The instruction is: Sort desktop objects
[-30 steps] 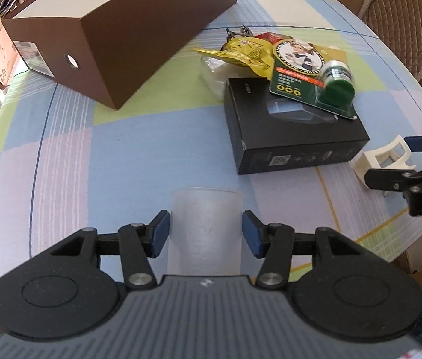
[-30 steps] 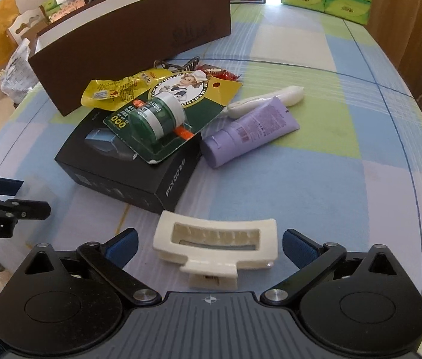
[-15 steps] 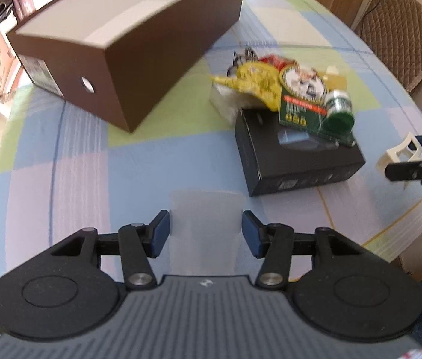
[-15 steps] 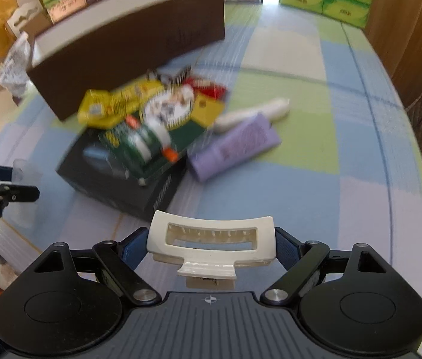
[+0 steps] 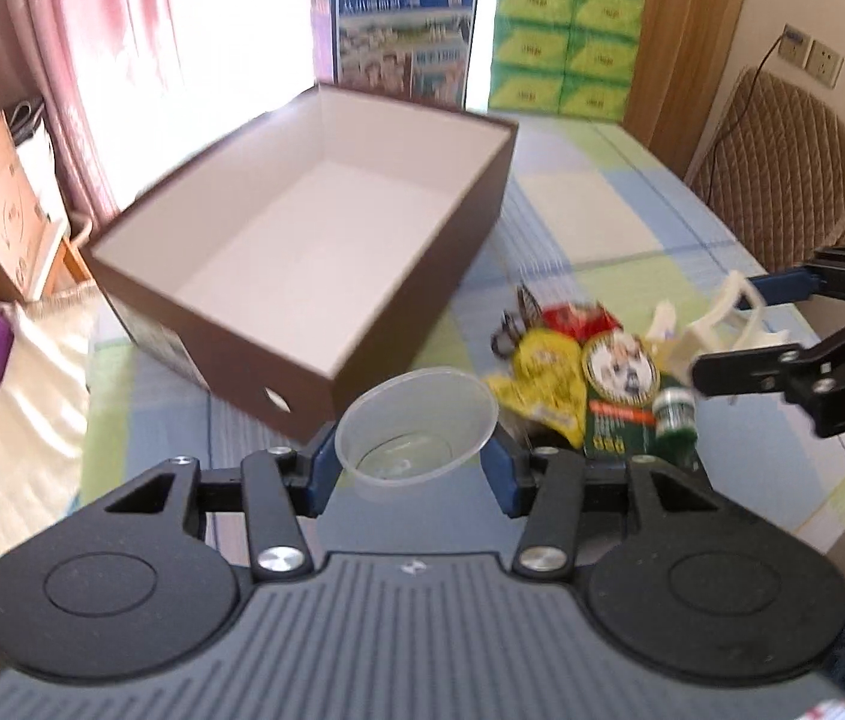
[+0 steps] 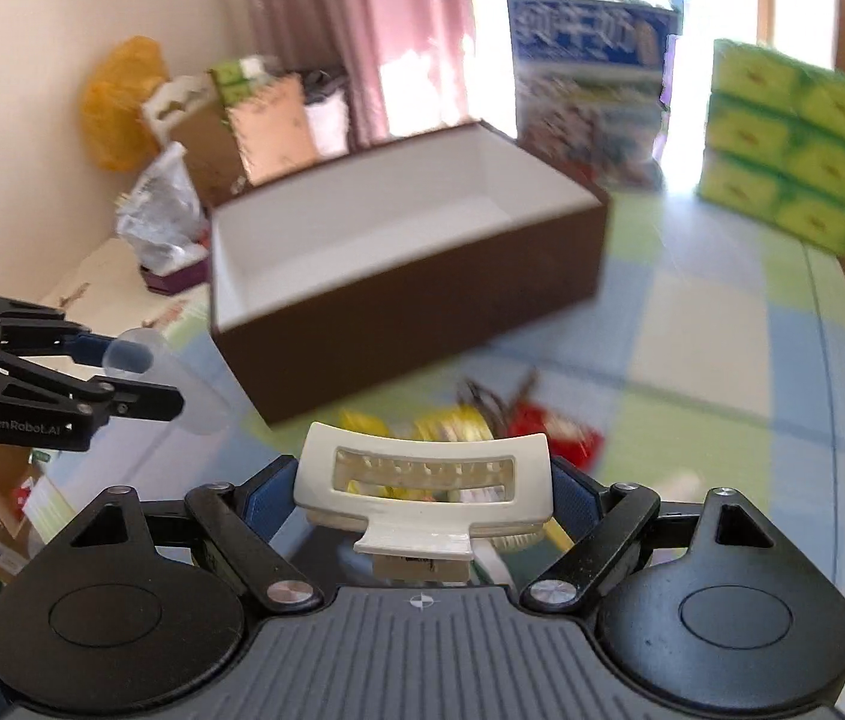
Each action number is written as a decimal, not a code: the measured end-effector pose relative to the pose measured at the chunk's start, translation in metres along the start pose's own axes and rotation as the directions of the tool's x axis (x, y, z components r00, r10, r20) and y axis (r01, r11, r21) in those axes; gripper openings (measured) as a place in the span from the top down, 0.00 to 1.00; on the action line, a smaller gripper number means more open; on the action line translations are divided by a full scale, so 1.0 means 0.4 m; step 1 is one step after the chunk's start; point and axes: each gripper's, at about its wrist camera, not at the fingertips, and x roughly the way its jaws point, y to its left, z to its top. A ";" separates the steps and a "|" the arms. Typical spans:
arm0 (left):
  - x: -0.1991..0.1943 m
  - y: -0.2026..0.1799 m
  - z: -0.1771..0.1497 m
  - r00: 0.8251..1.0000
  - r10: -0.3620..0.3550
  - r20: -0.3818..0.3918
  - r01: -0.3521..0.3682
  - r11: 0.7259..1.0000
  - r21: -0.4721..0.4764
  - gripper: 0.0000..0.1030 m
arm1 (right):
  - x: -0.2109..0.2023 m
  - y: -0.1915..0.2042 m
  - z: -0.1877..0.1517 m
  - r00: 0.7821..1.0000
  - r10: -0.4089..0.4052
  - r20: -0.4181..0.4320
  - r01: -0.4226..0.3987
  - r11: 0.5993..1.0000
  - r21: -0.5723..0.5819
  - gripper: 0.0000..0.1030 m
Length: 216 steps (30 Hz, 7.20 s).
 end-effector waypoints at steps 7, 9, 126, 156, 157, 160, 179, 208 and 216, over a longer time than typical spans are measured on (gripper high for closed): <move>-0.029 0.065 0.101 0.996 -0.002 0.087 0.001 1.000 0.010 0.56 | 0.060 0.052 0.121 0.996 0.035 0.077 -0.028 0.996 -0.081 0.18; -0.025 0.085 0.138 0.994 0.000 0.113 -0.002 1.000 0.012 0.56 | 0.077 0.065 0.158 0.994 0.043 0.101 -0.032 0.994 -0.104 0.18; -0.094 0.027 0.033 0.945 0.326 -0.011 -0.325 0.943 -0.070 0.17 | 0.012 0.125 0.114 0.995 0.101 0.022 -0.097 0.984 -0.151 0.02; -0.064 -0.116 -0.036 0.970 0.232 -0.074 -0.238 0.966 -0.099 0.17 | -0.073 -0.032 -0.087 0.997 0.026 -0.075 -0.026 1.000 -0.006 0.02; -0.056 -0.119 -0.035 0.971 0.228 -0.077 -0.234 0.968 -0.093 0.17 | -0.070 -0.038 -0.093 0.997 0.015 -0.080 -0.015 1.000 0.002 0.02; -0.026 -0.132 -0.032 0.975 0.205 -0.087 -0.211 0.975 -0.072 0.17 | -0.061 -0.050 -0.112 0.996 -0.022 -0.084 0.022 1.000 -0.001 0.02; 0.155 -0.144 0.005 0.983 0.098 -0.157 -0.110 0.992 -0.067 0.19 | 0.083 -0.057 -0.168 0.997 -0.022 -0.071 0.007 0.981 -0.196 0.36; 0.348 -0.100 0.061 0.981 -0.075 -0.178 0.037 0.978 -0.203 0.19 | 0.046 -0.242 -0.180 0.974 -0.209 -0.089 0.211 0.977 0.023 0.68; 0.369 -0.153 0.112 0.983 -0.085 -0.161 0.087 0.996 0.006 0.19 | -0.001 -0.319 -0.207 0.954 -0.278 -0.108 0.290 0.951 0.110 0.68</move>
